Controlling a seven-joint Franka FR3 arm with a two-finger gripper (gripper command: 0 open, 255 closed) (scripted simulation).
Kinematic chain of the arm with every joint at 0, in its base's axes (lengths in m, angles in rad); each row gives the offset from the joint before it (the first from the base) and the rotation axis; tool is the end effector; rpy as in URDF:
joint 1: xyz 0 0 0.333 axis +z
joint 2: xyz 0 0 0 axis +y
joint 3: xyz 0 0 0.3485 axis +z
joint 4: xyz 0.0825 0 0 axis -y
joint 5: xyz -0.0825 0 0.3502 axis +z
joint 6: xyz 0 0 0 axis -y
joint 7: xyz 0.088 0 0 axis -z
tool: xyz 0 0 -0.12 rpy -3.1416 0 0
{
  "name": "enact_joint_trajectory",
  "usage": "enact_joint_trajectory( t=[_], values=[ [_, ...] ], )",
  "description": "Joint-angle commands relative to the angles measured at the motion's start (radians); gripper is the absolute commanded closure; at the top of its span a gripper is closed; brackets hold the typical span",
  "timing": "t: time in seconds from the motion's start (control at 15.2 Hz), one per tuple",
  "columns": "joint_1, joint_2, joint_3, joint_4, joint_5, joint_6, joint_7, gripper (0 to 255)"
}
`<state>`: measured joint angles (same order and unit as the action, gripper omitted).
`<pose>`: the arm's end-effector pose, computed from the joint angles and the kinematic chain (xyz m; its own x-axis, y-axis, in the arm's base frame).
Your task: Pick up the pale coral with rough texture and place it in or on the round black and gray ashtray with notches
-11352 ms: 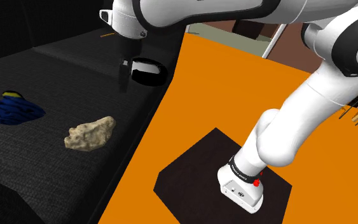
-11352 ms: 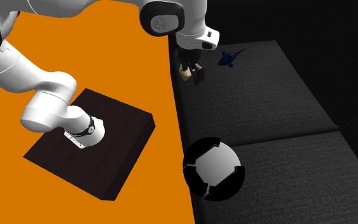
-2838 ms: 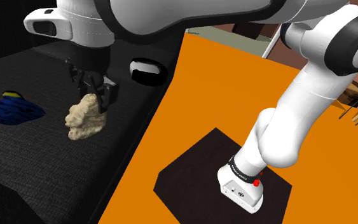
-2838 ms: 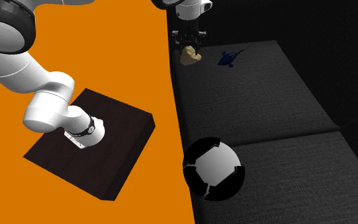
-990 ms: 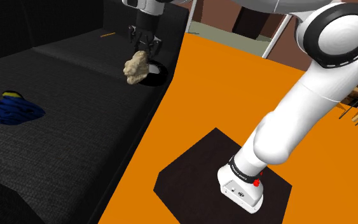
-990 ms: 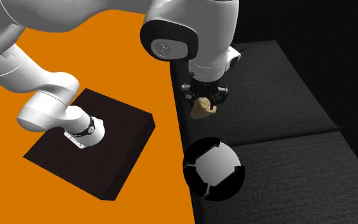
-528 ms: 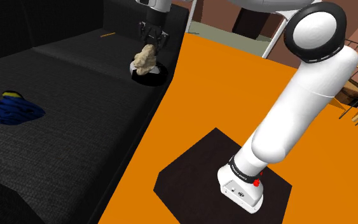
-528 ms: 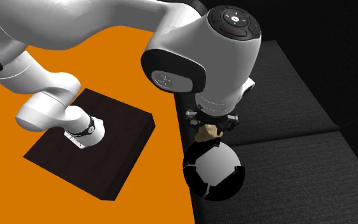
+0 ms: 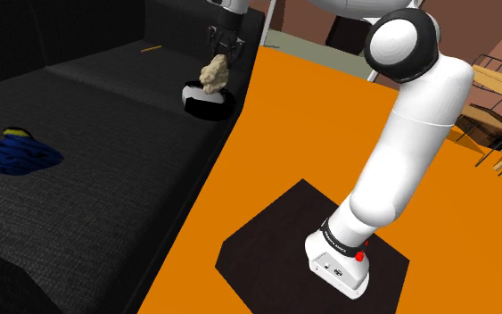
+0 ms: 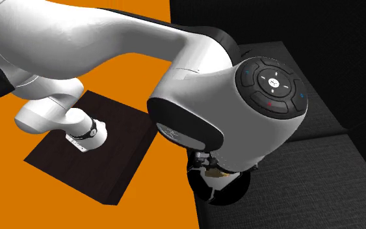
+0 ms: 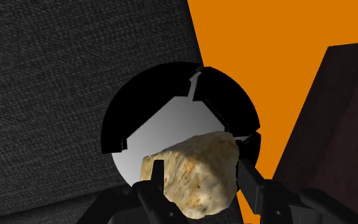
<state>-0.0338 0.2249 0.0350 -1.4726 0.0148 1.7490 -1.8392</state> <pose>0.6100 -0.0002 0.5767 -0.2633 0.9647 0.0080 0.9633 0.2625 0.0557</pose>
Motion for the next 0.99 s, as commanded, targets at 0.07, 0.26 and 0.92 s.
enact_joint_trajectory(
  t=[0.07, 0.26, 0.92],
  values=[
    [-0.022, 0.043, -0.013, 0.050, 0.003, -0.007, -0.037, 255],
    [-0.022, 0.038, -0.013, 0.004, 0.004, 0.035, -0.038, 255],
    [-0.022, 0.041, -0.014, -0.126, 0.005, 0.168, -0.040, 255]
  ],
)
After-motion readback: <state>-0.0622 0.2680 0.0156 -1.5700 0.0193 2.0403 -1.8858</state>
